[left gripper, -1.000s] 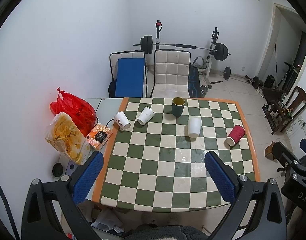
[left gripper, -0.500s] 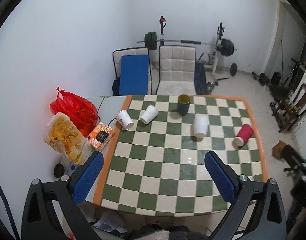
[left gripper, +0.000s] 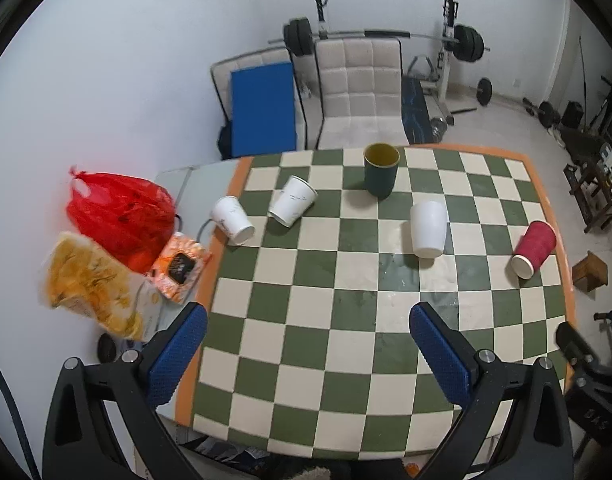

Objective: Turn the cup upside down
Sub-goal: 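Move the left tool toward the teal mug and lower around it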

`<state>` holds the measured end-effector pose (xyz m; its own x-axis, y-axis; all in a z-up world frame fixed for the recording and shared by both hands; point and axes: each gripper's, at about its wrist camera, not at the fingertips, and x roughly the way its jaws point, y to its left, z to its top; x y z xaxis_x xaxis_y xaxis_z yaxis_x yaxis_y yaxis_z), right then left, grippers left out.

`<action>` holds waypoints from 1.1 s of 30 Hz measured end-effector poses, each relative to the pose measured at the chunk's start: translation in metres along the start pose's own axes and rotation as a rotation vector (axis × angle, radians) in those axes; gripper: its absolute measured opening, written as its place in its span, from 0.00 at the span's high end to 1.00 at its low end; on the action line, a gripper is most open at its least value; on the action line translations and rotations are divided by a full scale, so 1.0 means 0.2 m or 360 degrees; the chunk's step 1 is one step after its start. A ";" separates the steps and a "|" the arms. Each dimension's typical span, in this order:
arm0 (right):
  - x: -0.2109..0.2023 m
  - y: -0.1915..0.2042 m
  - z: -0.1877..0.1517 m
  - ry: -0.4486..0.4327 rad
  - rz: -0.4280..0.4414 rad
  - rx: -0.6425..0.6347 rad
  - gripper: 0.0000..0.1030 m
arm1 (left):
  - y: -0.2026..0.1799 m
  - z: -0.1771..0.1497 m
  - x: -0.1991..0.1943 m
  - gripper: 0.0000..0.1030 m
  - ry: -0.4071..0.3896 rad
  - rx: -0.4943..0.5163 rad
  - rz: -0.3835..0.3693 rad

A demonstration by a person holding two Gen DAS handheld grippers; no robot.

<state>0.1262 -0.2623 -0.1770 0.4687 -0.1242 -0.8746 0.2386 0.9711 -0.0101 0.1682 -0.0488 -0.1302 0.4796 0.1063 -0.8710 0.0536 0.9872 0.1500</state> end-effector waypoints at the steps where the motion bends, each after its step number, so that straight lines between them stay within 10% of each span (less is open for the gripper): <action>1: 0.07 0.00 0.01 0.0032 0.0006 0.0011 0.00 | -0.01 0.02 0.04 0.00 0.0014 0.0009 -0.0003; 23: 1.36 0.16 0.47 0.0504 -0.0117 0.0290 0.00 | -0.23 0.64 1.28 0.00 0.0213 0.0198 -0.0254; 33: 1.66 0.10 0.55 0.0561 -0.0176 0.0335 0.01 | -0.40 0.73 1.59 0.01 -0.0065 0.0370 -0.0317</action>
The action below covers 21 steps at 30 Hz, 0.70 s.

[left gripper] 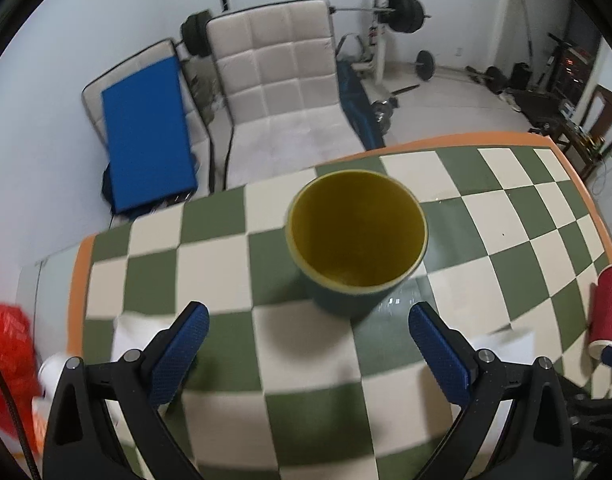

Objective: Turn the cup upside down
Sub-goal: 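Move the left tool toward the teal mug and lower around it, then close the left gripper on the teal mug's rim and lift it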

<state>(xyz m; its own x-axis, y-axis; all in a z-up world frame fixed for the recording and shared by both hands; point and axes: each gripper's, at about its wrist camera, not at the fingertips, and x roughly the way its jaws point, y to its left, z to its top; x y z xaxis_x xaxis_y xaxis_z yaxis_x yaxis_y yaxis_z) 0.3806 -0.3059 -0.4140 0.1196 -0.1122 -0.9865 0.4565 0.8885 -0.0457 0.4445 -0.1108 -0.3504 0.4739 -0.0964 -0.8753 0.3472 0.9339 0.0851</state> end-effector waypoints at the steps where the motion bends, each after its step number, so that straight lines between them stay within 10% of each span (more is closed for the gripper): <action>1: 0.02 0.00 0.02 0.0001 -0.0008 0.0005 0.01 | -0.01 0.00 0.03 0.01 -0.0018 0.0023 -0.0009; 14: 0.10 -0.03 0.12 -0.0001 -0.0081 0.0017 0.01 | -0.13 0.07 0.18 0.02 -0.0140 0.0144 -0.0088; 21: 0.11 -0.02 0.13 -0.0004 -0.0092 0.0018 0.02 | -0.16 0.09 0.20 0.33 -0.0192 0.0195 -0.0095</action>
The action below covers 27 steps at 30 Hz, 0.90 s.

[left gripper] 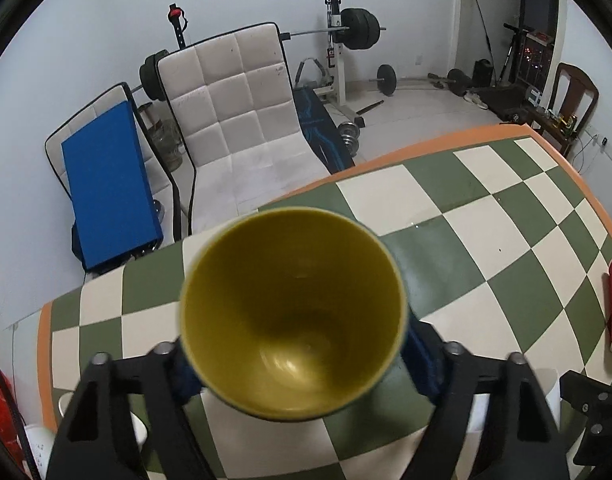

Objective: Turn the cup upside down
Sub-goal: 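Close the left gripper on the teal mug's rim and lift it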

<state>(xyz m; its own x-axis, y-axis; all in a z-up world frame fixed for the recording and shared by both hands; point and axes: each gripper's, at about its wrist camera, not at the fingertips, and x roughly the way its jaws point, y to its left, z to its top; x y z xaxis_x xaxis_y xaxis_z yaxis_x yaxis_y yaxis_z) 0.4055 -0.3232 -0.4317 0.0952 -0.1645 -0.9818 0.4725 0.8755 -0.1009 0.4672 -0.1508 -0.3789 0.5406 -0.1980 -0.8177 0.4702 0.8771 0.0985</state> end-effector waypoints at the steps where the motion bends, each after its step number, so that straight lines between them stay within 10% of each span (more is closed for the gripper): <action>1: 0.00 0.00 0.00 -0.0003 -0.0001 0.0000 0.02 | 0.01 0.01 0.00 0.33 -0.0001 -0.0003 -0.0008; 27: -0.29 -0.02 -0.14 -0.0120 0.0056 -0.0086 0.04 | -0.07 -0.14 -0.51 0.34 0.0081 0.0009 -0.0042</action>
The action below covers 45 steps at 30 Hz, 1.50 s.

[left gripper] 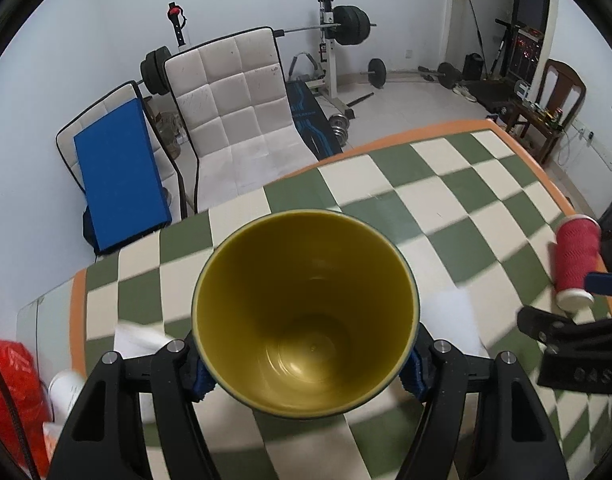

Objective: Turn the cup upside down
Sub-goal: 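Close the left gripper on the teal mug's rim and lift it, then carry the teal mug with the left gripper and set it upright on the table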

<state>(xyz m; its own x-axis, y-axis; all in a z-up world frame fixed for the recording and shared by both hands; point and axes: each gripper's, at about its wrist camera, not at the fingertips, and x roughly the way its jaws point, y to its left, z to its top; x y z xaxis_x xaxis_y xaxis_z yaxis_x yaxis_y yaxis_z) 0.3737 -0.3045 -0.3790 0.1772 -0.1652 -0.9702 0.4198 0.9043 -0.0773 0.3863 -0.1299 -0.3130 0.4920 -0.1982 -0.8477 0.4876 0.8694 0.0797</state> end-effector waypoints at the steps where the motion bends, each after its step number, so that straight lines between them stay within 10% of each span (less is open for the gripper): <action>1: -0.02 -0.01 -0.03 -0.0002 0.0006 -0.0007 0.04 | -0.01 -0.02 -0.04 0.34 0.0014 0.0000 -0.0001; 25: -0.30 -0.47 -0.97 0.0040 0.0083 -0.0250 0.04 | -0.59 -0.90 -0.81 0.34 0.0399 -0.0104 -0.0046; 37: -0.22 -0.60 -1.24 0.0166 0.0092 -0.0252 0.04 | -0.74 -1.30 -0.57 0.35 0.1065 -0.0297 -0.0322; 45: -0.18 -0.62 -1.20 0.0178 0.0066 -0.0207 0.04 | -0.68 -1.19 -0.37 0.35 0.1097 -0.0384 -0.0299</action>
<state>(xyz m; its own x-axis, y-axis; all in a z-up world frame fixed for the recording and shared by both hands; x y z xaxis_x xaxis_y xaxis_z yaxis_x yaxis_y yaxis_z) 0.1014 -0.3166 -0.3887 0.0886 -0.0883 -0.9921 0.2945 0.9539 -0.0586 0.1111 -0.1256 -0.3860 -0.1856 -0.0938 -0.9781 0.3082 0.9396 -0.1486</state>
